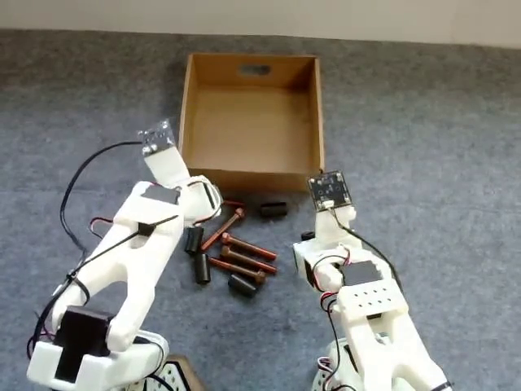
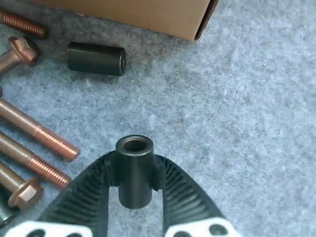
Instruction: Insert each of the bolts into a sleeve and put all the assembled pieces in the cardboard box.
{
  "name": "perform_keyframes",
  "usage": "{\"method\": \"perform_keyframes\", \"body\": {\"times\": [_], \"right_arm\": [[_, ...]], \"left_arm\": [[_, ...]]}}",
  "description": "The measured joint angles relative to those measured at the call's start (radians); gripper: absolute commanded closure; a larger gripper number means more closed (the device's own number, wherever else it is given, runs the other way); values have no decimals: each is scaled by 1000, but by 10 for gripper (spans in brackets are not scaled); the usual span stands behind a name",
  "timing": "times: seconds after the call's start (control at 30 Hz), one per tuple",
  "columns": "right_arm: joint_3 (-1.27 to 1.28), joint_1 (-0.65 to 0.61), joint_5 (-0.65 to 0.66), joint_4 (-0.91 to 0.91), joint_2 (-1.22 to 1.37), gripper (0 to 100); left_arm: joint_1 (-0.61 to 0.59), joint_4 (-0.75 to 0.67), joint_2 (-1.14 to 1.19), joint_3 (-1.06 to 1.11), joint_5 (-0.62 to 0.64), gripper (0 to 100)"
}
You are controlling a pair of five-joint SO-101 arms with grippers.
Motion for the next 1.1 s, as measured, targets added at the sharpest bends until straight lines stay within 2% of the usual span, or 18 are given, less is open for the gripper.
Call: {"method": "perform_keyframes", "body": {"times": [0.13, 0.33, 0.5, 0.7, 0.87, 1.1], "right_arm": [[0, 0, 0, 0, 0, 992], [0, 0, 0, 0, 0, 992], [0, 0, 0, 0, 0, 992], [0, 0, 0, 0, 0, 992], [0, 0, 0, 0, 0, 992], [0, 0, 0, 0, 0, 992]], "left_arm": [[-2, -89, 0, 38, 75, 811], [-2, -141, 0, 54, 89, 811], [-2, -143, 57, 54, 89, 811], [-3, -121, 180, -48, 89, 811], [-3, -64, 189, -86, 94, 816], [2, -55, 189, -89, 95, 832]]}}
